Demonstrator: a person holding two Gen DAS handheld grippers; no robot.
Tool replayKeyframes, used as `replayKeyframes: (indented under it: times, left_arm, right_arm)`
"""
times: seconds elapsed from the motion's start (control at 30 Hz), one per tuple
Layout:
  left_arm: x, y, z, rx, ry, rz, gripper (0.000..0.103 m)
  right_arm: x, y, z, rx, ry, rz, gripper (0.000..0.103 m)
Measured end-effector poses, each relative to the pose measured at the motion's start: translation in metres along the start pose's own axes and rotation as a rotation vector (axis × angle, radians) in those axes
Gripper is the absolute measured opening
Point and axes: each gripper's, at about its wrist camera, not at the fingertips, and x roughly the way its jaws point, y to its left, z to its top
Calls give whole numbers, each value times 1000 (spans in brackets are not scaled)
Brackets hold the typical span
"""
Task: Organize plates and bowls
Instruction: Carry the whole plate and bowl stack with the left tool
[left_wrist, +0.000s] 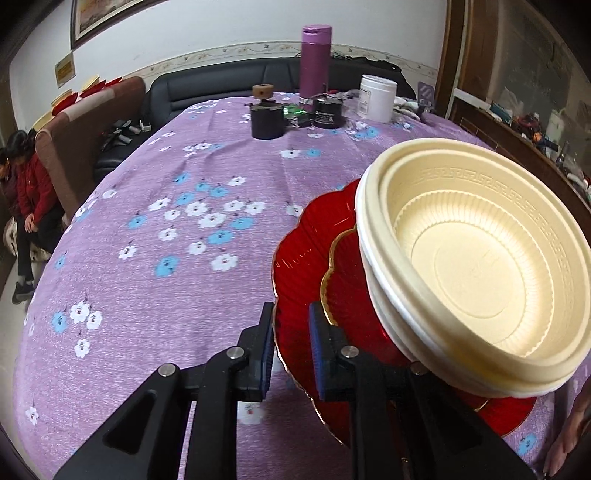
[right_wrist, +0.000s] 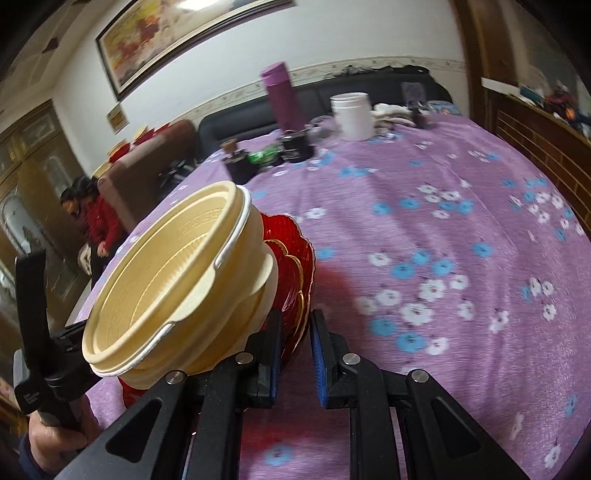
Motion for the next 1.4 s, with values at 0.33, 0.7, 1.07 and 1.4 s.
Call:
replayKeyframes:
  times: [0.33,0.7,1.07,1.4]
  left_arm:
    - [3,-9,-4,29,-57,92,17]
    - [5,-7,-5,16,-44,84,17]
    - [4,-7,-6,10,-45,93,21]
    - [2,1,-7,-23,-49,101,34]
  right_arm:
    - [23,-5,-7,-26,12,-20,18]
    - [28,-6,-10,-48,1,-38,19]
    - [29,-1,-9,-70,4,-66,20]
    - [30,4,-10,-96,8,-102,21]
